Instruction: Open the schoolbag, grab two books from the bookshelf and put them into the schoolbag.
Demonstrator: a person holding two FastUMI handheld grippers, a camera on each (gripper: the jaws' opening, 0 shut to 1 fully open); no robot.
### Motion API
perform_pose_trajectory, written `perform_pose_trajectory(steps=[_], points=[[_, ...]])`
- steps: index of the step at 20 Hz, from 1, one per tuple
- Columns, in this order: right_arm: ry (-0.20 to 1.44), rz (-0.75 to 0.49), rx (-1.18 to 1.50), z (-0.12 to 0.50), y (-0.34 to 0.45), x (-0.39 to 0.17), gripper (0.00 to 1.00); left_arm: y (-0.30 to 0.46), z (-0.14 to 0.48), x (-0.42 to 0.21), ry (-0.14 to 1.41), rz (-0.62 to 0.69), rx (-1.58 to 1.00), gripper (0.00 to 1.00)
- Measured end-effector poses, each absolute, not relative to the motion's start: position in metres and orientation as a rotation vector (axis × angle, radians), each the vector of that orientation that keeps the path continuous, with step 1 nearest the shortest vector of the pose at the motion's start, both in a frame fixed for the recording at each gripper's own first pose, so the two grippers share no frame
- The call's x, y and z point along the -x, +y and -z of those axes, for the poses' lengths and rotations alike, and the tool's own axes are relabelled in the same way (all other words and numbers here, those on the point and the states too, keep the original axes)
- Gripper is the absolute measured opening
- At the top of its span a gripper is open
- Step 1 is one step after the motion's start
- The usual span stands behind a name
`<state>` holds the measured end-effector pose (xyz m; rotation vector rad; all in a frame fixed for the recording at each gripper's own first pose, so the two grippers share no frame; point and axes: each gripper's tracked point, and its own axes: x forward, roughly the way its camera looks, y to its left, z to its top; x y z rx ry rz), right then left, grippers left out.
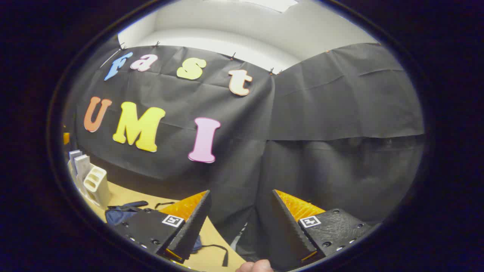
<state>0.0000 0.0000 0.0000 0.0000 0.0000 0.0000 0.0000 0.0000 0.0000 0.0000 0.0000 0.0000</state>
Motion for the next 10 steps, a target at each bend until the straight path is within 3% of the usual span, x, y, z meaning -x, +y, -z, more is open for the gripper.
perform_pose_trajectory(steps=[5, 8, 10], points=[[0.144, 0.194, 0.129, 0.083, -0.092, 0.010, 0.95, 0.002, 0.015, 0.008, 0.023, 0.013, -0.007, 0.98], [0.154, 0.095, 0.071, 0.066, -0.038, 0.040, 0.98, 0.004, 0.014, 0.011, 0.025, 0.007, -0.021, 0.98], [0.140, -0.044, 0.002, 0.039, 0.035, 0.055, 0.98, 0.008, 0.010, 0.010, 0.017, 0.002, -0.028, 0.98]])
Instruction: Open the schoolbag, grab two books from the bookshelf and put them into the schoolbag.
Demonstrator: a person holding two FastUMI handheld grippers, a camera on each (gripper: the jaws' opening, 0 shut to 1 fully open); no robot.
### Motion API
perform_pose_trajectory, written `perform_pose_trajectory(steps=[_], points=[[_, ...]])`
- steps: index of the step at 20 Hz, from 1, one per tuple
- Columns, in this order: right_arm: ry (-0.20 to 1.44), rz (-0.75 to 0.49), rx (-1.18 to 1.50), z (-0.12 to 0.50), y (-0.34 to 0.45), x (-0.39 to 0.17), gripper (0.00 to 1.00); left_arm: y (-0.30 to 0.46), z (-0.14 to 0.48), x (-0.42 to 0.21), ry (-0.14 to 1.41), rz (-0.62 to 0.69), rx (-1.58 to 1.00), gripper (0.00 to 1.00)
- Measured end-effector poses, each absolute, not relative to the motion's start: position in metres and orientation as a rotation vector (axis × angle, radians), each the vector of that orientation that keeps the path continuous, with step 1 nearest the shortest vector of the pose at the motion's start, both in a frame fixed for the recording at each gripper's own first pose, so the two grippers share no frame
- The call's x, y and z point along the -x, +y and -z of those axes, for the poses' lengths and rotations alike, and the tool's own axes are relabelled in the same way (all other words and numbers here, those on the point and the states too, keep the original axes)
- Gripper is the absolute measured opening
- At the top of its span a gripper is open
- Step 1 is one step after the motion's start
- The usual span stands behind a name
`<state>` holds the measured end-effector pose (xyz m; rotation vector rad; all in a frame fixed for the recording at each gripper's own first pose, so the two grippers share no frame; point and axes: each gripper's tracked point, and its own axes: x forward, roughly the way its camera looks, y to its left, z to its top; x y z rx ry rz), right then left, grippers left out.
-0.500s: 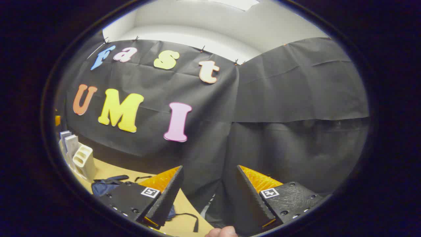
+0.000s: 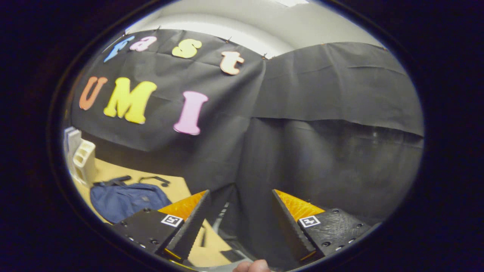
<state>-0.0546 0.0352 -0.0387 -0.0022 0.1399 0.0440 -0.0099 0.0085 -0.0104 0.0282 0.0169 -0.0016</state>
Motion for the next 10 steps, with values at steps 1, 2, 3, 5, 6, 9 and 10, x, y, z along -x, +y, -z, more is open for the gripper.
perform_pose_trajectory(steps=[1, 2, 3, 5, 6, 9, 10], points=[[0.142, -0.110, -0.025, 0.029, 0.073, 0.061, 0.98, 0.011, 0.008, 0.010, 0.014, -0.002, -0.022, 0.98], [0.134, -0.186, -0.045, 0.017, 0.110, 0.071, 0.95, 0.015, 0.009, 0.011, 0.019, -0.009, -0.012, 0.98], [0.124, -0.261, -0.057, 0.005, 0.145, 0.081, 0.99, 0.021, 0.012, 0.012, 0.026, -0.021, -0.003, 0.98], [0.115, -0.386, -0.066, -0.010, 0.200, 0.100, 0.92, 0.036, 0.016, 0.015, 0.044, -0.054, 0.007, 0.98], [0.116, -0.449, -0.074, -0.014, 0.225, 0.111, 0.95, 0.043, 0.018, 0.018, 0.054, -0.071, 0.013, 0.98], [0.146, -0.577, -0.051, -0.014, 0.279, 0.128, 0.98, 0.065, 0.029, 0.026, 0.091, -0.113, 0.015, 0.98], [0.161, -0.614, -0.037, -0.009, 0.293, 0.130, 0.98, 0.071, 0.030, 0.029, 0.093, -0.128, 0.012, 0.98]])
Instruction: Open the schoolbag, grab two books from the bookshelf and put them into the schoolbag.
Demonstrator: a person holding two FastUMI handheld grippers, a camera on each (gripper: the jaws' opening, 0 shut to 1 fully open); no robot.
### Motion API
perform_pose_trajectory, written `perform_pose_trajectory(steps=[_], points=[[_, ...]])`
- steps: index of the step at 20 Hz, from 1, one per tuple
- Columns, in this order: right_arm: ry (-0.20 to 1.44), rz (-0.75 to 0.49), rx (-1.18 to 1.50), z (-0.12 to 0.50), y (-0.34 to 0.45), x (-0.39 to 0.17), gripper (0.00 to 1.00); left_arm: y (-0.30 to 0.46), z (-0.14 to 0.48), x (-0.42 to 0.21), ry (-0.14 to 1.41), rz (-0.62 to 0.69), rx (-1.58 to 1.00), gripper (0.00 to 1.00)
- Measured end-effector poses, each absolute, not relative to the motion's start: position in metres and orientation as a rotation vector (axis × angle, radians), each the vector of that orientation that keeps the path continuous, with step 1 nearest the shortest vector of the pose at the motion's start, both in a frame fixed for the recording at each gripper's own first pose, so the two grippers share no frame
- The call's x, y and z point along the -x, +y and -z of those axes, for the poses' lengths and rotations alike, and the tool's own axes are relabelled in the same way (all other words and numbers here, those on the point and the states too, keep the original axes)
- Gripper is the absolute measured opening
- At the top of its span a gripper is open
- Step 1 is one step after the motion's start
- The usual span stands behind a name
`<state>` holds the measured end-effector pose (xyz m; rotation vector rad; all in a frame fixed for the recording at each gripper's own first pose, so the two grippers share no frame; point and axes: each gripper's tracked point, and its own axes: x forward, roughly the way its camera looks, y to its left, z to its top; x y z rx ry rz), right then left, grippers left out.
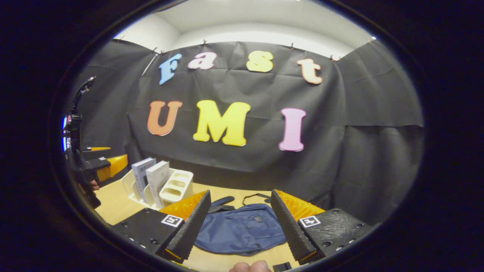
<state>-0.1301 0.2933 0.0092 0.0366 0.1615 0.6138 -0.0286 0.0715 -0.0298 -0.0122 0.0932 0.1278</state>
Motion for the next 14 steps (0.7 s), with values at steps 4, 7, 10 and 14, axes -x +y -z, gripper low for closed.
perform_pose_trajectory(steps=[4, 7, 10, 14], points=[[0.234, -0.701, 0.053, 0.016, 0.324, 0.145, 0.97, 0.090, 0.034, 0.033, 0.109, -0.164, 0.036, 0.98], [0.297, -0.748, 0.131, 0.039, 0.344, 0.156, 0.95, 0.105, 0.041, 0.036, 0.119, -0.195, 0.043, 0.98], [0.400, -0.793, 0.225, 0.084, 0.370, 0.165, 0.96, 0.114, 0.046, 0.043, 0.133, -0.216, 0.057, 0.98], [0.555, -0.857, 0.325, 0.145, 0.399, 0.186, 0.99, 0.136, 0.048, 0.053, 0.143, -0.253, 0.030, 0.98]])
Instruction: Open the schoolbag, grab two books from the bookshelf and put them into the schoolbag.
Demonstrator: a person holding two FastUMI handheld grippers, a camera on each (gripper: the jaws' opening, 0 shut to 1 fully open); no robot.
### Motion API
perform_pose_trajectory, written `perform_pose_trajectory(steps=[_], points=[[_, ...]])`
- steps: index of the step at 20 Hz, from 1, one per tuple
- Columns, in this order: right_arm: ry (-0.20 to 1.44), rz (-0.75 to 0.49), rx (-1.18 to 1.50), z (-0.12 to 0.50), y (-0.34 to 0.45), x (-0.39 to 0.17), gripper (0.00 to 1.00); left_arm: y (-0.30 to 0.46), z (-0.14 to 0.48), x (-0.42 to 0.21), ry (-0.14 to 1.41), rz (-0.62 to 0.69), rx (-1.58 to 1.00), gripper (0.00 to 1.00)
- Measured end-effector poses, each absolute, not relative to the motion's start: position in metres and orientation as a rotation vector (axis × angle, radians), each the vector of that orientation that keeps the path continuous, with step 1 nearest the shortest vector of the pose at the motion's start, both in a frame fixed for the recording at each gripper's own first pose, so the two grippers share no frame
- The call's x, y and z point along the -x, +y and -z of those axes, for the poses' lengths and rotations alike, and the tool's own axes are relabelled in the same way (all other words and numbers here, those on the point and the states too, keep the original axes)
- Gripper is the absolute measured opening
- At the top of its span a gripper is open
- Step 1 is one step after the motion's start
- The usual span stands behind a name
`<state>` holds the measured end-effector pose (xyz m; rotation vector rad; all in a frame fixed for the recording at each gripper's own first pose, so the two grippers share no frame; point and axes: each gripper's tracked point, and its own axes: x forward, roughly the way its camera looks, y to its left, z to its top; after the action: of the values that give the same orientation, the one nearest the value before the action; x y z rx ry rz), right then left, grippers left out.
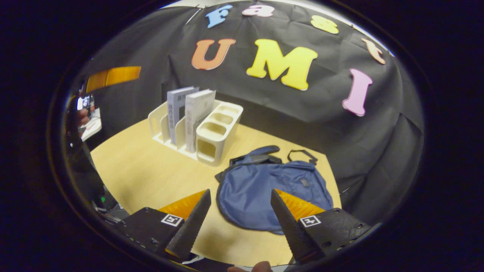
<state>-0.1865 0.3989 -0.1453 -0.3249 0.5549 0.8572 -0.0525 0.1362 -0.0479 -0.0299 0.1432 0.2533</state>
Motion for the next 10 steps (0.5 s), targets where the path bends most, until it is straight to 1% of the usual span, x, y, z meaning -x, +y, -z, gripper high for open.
perform_pose_trajectory(steps=[1, 2, 3, 4, 8, 9, 10], points=[[0.581, -0.869, 0.348, 0.158, 0.406, 0.188, 0.96, 0.144, 0.049, 0.056, 0.147, -0.264, 0.026, 0.98], [0.596, -0.876, 0.372, 0.170, 0.413, 0.189, 0.96, 0.150, 0.050, 0.062, 0.149, -0.275, 0.021, 0.98], [0.606, -0.882, 0.397, 0.179, 0.420, 0.188, 0.98, 0.156, 0.051, 0.067, 0.153, -0.289, 0.018, 0.98], [0.618, -0.884, 0.425, 0.190, 0.427, 0.188, 0.96, 0.162, 0.052, 0.071, 0.158, -0.303, 0.015, 0.98], [0.646, -0.870, 0.513, 0.226, 0.449, 0.184, 0.96, 0.187, 0.056, 0.091, 0.179, -0.370, 0.012, 0.98], [0.651, -0.860, 0.538, 0.235, 0.454, 0.182, 0.98, 0.193, 0.057, 0.095, 0.184, -0.387, 0.013, 0.98], [0.655, -0.849, 0.561, 0.244, 0.456, 0.181, 0.96, 0.197, 0.056, 0.100, 0.186, -0.403, 0.014, 0.98]])
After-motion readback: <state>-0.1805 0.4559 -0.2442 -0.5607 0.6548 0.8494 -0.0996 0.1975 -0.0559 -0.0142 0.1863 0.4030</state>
